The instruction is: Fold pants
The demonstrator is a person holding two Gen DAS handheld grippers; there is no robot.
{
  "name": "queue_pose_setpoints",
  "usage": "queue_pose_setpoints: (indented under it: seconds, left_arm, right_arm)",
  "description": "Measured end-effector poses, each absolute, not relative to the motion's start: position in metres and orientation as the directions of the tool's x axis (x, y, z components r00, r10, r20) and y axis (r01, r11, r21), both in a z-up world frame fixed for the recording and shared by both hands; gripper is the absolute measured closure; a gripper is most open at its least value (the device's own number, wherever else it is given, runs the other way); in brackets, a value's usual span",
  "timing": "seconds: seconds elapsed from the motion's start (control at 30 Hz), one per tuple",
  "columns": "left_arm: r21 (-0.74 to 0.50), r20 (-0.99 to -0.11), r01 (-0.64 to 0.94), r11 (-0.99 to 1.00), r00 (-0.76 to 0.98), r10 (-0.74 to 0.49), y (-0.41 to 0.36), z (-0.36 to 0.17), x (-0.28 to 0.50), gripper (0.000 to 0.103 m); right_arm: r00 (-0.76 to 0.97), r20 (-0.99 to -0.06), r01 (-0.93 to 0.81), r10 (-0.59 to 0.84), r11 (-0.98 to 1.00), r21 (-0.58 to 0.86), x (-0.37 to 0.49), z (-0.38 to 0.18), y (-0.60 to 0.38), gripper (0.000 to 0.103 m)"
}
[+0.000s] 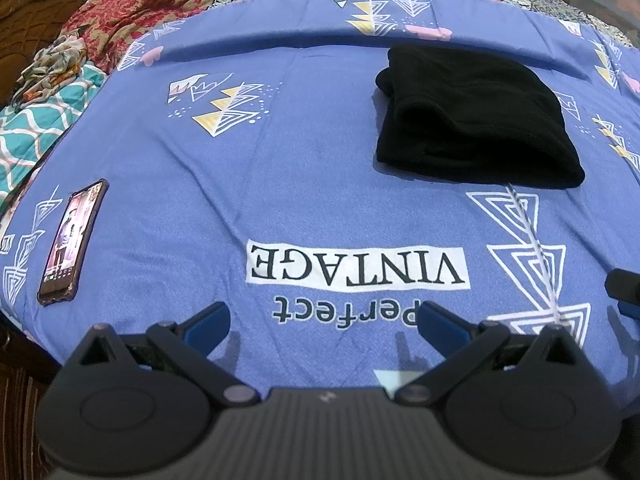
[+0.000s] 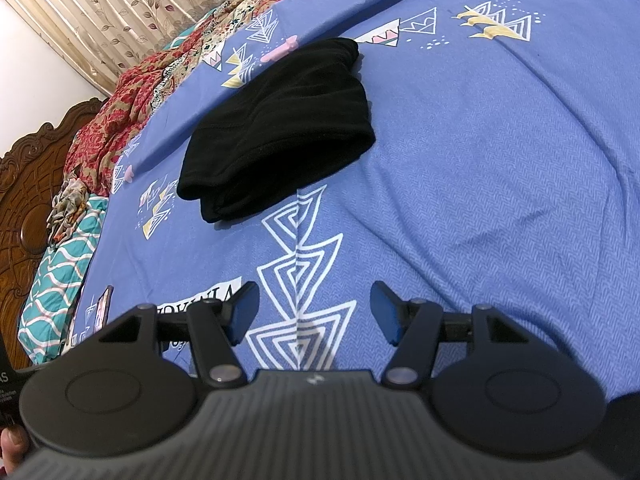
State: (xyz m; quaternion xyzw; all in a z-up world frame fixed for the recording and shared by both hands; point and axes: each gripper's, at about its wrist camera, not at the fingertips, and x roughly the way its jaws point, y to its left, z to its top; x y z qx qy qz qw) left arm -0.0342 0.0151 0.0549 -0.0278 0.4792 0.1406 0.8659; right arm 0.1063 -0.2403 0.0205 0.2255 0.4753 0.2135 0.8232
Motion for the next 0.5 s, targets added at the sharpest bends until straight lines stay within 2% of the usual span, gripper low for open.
queue_pose_setpoints:
  seconds: [0.5]
  left_arm:
    - [0.087,-0.841,-0.272,0.958,0.496,0.217,0.015,0.0539,-0.035,0.0]
  right_arm:
    - [0.456,-0.687,-0.136,0.566,0.807,0.574,0.1066,0.0204,-0.2406,0.039]
